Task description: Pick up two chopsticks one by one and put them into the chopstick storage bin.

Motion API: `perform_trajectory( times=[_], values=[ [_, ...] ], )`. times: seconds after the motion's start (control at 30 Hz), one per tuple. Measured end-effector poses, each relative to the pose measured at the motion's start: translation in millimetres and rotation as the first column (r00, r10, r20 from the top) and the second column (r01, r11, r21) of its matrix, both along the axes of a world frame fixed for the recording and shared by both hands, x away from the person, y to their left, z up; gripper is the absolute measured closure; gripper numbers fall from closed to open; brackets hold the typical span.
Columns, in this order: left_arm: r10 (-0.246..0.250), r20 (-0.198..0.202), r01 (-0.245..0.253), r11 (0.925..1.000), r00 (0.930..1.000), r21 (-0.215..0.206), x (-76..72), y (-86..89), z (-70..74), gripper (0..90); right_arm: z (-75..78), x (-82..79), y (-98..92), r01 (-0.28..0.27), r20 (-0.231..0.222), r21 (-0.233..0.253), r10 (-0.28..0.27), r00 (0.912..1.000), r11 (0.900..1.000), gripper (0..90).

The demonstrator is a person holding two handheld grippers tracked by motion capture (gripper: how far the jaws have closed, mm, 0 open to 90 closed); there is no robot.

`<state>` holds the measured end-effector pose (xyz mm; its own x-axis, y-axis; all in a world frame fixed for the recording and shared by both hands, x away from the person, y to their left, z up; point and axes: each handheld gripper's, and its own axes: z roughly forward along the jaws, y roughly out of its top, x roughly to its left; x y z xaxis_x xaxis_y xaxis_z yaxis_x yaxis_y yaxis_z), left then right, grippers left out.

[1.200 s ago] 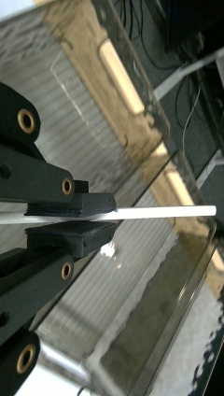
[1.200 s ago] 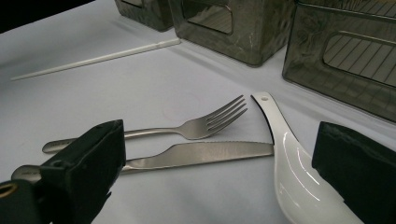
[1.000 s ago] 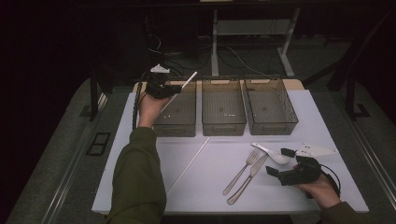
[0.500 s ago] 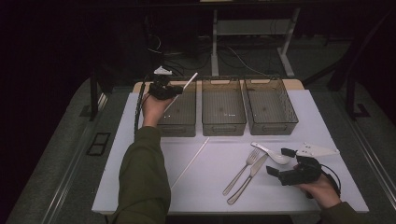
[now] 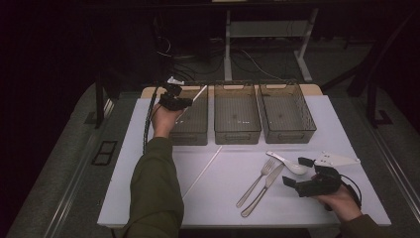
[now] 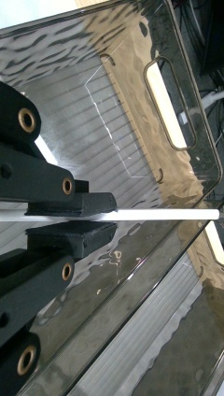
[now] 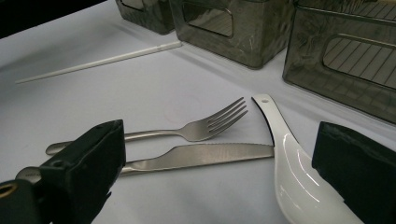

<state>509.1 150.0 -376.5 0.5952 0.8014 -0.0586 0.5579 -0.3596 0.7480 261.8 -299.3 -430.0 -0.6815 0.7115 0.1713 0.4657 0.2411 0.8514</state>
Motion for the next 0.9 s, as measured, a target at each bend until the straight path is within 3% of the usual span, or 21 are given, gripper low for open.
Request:
perform_trajectory(
  times=[0.13,0.3,0.5,0.6,0.67,0.77,0.9],
  values=[
    [0.004,0.004,-0.004,0.9997,1.0,0.022,0.1,-0.8,0.6,81.9,0.0,0.1,-0.1,0.0,0.001,0.0,0.0,1.0,1.0,2.9],
    [0.021,0.013,-0.021,0.9998,0.9997,0.006,-1.5,0.3,2.6,78.6,0.3,-0.5,0.0,0.001,-0.004,0.003,-0.001,1.0,1.0,3.0],
    [-0.013,0.014,0.013,0.9999,0.9998,-0.002,-7.6,0.2,13.5,72.5,0.3,-0.3,0.0,0.001,-0.005,0.003,-0.001,1.0,1.0,2.9],
    [-0.025,0.002,0.025,0.9993,0.9997,-0.027,-13.9,-2.0,20.6,67.9,0.1,-0.3,0.3,0.002,0.002,-0.001,-0.002,1.0,1.0,3.0],
    [-0.054,-0.008,0.054,0.9983,0.9985,-0.022,-18.9,-2.9,26.3,63.8,0.1,-0.5,0.5,0.001,0.002,-0.001,-0.001,1.0,1.0,3.0],
    [-0.073,0.005,0.073,0.9948,0.9973,-0.071,-30.0,-5.9,34.7,59.7,0.1,-0.5,0.3,0.001,0.003,-0.003,-0.001,1.0,1.0,3.0],
    [-0.101,0.019,0.103,0.9919,0.9947,-0.075,-46.3,-9.5,44.3,53.6,0.0,-0.7,0.5,0.005,0.005,-0.004,-0.005,1.0,1.0,3.0]
  ],
)
